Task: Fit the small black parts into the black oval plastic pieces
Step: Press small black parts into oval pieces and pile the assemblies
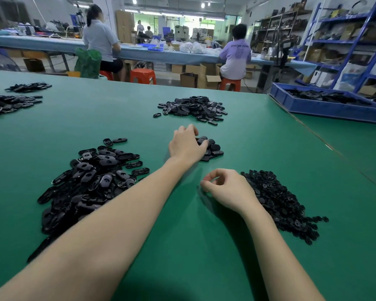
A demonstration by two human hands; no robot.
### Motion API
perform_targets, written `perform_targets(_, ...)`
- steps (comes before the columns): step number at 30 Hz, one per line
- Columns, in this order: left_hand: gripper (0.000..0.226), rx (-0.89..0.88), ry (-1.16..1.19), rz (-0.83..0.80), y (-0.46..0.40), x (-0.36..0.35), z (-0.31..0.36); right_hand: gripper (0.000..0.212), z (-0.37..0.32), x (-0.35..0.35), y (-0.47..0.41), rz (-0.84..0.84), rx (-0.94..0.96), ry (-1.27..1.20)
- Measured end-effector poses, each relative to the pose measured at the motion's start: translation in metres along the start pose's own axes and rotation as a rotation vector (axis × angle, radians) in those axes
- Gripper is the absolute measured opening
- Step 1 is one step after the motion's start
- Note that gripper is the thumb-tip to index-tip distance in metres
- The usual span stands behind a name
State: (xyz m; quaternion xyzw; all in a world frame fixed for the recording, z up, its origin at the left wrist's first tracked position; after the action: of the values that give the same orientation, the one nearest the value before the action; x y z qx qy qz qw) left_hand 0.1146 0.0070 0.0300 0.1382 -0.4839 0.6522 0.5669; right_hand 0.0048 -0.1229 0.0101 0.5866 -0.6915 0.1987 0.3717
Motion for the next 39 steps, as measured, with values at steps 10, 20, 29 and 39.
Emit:
perform_targets(10, 0.033, 0.016, -0.403, -0.113, 0.059, 0.061, -0.031, 0.015, -0.010, -0.011, 0.009, 0.141, 0.056, 0.200)
perform_targets(20, 0.035, 0.342, -0.412, -0.154, 0.058, 0.128, -0.098, 0.018, -0.007, -0.012, 0.008, 0.152, 0.053, 0.170)
perform_targets(29, 0.018, 0.389, -0.251, -0.105, 0.072, 0.147, -0.119, 0.017, -0.006, -0.014, 0.005, 0.162, 0.031, 0.180)
perform_targets(39, 0.028, 0.379, -0.089, 0.016, 0.075, 0.141, -0.114, 0.014, -0.006, -0.014, 0.006, 0.167, 0.030, 0.169)
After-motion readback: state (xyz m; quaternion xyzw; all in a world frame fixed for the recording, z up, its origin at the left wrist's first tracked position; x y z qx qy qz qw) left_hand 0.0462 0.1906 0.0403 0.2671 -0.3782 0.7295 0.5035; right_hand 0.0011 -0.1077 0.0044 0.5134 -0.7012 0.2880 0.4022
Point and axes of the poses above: each hand's wrist, its own y-axis away from the middle knuckle, its own x-axis out of the back of the hand, z = x × y, the point moved 1 cm from there along -y, towards the middle knuckle, and after that the axes turned 13 degrees about -x, right-handed, at the moved point
